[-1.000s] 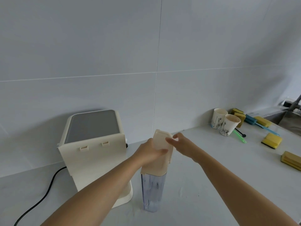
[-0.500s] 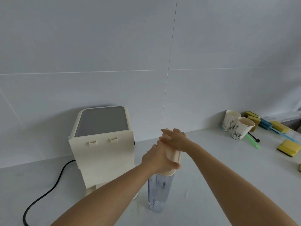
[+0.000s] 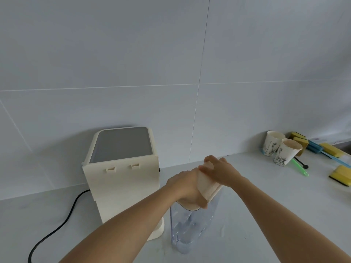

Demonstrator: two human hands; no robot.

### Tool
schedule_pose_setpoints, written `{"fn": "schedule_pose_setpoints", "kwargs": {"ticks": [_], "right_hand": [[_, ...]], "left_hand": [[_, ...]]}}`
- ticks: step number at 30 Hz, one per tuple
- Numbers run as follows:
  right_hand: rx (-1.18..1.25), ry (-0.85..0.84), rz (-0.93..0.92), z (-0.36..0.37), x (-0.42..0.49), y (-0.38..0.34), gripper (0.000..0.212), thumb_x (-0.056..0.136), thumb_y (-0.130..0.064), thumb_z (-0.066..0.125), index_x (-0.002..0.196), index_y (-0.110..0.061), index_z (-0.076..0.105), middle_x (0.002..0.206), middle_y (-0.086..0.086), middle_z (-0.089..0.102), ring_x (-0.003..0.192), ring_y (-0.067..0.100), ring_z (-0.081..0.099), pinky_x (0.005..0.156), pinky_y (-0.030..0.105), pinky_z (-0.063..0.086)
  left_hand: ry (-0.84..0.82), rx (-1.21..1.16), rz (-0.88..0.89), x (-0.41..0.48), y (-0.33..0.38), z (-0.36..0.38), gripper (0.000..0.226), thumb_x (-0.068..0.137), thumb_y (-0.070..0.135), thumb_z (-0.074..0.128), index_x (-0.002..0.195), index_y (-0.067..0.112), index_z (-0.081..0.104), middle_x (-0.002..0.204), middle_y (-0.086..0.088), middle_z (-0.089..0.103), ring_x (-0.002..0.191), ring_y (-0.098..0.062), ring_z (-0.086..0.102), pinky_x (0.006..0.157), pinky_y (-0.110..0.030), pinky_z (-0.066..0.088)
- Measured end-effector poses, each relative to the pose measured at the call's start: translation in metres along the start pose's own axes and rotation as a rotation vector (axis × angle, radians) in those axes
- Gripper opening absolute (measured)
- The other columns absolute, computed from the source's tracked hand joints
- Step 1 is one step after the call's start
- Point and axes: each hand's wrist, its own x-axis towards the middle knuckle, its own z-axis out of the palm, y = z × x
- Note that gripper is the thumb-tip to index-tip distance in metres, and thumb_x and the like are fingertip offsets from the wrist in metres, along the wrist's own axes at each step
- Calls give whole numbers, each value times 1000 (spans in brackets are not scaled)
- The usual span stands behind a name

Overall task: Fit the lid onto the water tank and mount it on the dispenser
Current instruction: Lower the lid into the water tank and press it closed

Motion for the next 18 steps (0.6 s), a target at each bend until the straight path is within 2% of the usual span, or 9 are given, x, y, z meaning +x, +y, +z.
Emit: {"fn": "schedule_pose_setpoints", "kwargs": {"ticks": [4, 8, 11, 14, 18], "right_hand": [[68, 44, 59, 2, -9, 15, 34, 75, -60, 42, 97, -34, 39, 91, 3, 40, 74, 18, 48, 73, 34, 44], [190, 50, 57, 3, -21, 29, 31, 74, -57, 47, 89, -32, 40, 90, 3, 47, 74, 13, 49, 61, 28, 40], [263, 86, 35, 4, -28, 33, 27, 77, -49, 50, 89, -25, 44, 89, 3, 48, 70, 13, 49, 56, 25, 39], [366, 111, -10, 7, -36, 33, 26, 80, -40, 54, 99, -23, 46, 98, 3, 51, 76, 13, 51, 60, 24, 43], [598, 36, -60, 6, -49, 44, 57, 76, -38, 65, 126, -30, 39, 118, 0, 47, 101, 18, 52, 85, 27, 43]], "left_hand": [[-79, 101, 92, -4, -3, -12, 78, 58, 35, 76, 124, 35, 35, 117, 3, 58, 106, -25, 53, 84, -38, 48], [-133, 131, 147, -6, -9, -24, 75, 62, 27, 75, 126, 31, 36, 123, 1, 53, 111, -24, 49, 76, -34, 45], [-130, 111, 145, -6, -18, -28, 85, 64, 28, 74, 135, 36, 28, 137, 3, 44, 119, -22, 44, 93, -35, 45], [-96, 48, 151, -7, -30, -26, 89, 63, 32, 75, 137, 35, 26, 142, 3, 40, 124, -19, 41, 102, -34, 40], [16, -55, 170, -10, -45, -14, 98, 59, 39, 77, 139, 31, 22, 145, 4, 34, 130, -16, 34, 106, -32, 34]]}}
